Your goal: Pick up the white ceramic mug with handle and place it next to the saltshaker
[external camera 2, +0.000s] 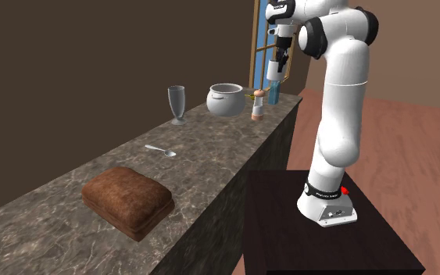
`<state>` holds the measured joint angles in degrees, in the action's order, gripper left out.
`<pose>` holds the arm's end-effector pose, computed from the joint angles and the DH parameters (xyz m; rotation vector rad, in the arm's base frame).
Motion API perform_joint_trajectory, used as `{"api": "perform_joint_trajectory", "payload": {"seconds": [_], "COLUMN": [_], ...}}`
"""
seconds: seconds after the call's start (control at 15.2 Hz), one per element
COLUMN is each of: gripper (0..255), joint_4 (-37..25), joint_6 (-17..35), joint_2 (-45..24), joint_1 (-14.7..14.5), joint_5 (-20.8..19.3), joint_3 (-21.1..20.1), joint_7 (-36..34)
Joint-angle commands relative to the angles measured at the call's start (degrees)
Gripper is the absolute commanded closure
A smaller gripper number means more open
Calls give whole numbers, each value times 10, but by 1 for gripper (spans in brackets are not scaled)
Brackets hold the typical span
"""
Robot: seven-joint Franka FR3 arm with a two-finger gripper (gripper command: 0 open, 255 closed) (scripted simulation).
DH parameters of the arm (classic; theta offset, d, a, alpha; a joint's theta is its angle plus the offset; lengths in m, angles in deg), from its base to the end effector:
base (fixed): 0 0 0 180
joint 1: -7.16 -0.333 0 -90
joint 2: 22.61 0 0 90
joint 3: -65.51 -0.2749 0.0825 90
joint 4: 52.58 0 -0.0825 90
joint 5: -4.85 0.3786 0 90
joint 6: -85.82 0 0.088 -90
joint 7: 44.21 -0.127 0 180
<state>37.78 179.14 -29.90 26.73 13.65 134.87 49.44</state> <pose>0.0554 -0.5650 0.5382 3.1310 0.1207 0.0535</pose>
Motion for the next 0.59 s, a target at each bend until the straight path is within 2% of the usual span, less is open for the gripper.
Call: {"api": "perform_joint_trajectory", "payload": {"seconds": [0.0, 0.53], "gripper": [255, 255], "joint_4": [12, 82], "joint_6": [14, 79], "joint_2": [-3, 11], "joint_1": [2, -12], "joint_5": [3, -8], "joint_3": [0, 0], "joint_7": [5, 0]}}
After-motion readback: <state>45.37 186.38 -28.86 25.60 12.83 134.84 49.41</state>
